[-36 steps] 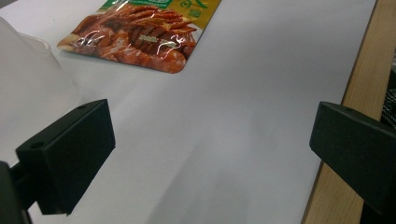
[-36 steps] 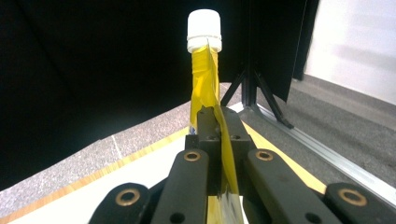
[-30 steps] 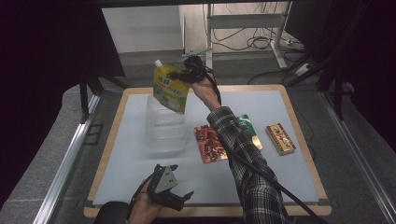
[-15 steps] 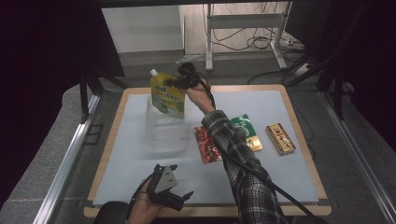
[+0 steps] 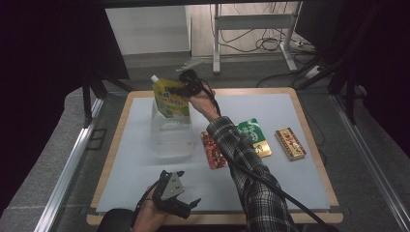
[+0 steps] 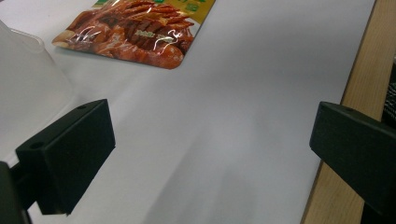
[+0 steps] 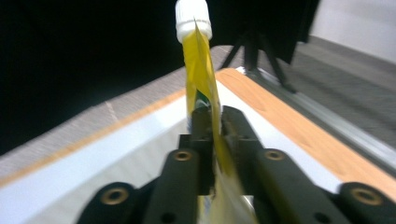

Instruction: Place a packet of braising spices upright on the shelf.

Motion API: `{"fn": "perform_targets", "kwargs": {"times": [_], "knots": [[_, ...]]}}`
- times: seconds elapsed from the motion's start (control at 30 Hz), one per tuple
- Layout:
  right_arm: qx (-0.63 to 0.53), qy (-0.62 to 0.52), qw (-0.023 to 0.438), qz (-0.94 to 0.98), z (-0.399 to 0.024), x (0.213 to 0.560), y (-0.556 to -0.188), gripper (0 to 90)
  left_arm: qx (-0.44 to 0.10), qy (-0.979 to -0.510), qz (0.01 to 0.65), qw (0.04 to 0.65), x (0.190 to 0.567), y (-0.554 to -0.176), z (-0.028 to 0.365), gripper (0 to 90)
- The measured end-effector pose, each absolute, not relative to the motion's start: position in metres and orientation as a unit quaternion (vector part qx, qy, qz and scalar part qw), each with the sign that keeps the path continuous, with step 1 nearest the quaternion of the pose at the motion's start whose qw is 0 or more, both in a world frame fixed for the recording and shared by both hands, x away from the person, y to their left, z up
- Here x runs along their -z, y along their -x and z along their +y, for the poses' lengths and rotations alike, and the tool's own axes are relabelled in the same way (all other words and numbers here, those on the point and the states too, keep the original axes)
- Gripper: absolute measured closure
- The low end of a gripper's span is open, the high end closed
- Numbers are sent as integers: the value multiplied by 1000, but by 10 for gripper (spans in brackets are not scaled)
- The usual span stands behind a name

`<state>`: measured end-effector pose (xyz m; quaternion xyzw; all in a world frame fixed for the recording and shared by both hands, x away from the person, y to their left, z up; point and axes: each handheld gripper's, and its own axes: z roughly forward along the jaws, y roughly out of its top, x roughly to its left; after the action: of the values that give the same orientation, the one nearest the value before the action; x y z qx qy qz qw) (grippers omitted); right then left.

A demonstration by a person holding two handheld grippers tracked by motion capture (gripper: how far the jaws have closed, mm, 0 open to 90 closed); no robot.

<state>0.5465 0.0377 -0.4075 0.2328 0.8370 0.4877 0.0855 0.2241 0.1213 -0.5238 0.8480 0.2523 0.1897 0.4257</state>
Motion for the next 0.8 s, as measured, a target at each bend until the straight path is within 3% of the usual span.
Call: {"fn": "perform_targets", "kwargs": {"times": [0.23,0.37,0.57,0.8], "knots": [[-480,-236,124,836,26,401,-540,459,-190,-849,252,424,524,-224,120,0],[-470,-243,136,837,20,401,-539,337,-189,-848,254,425,525,-225,120,0],[-469,-242,136,838,10,401,-535,211,-187,-848,255,424,526,-225,120,0],[-476,-234,108,841,-1,399,-531,148,-187,-848,256,425,526,-226,121,0]]}}
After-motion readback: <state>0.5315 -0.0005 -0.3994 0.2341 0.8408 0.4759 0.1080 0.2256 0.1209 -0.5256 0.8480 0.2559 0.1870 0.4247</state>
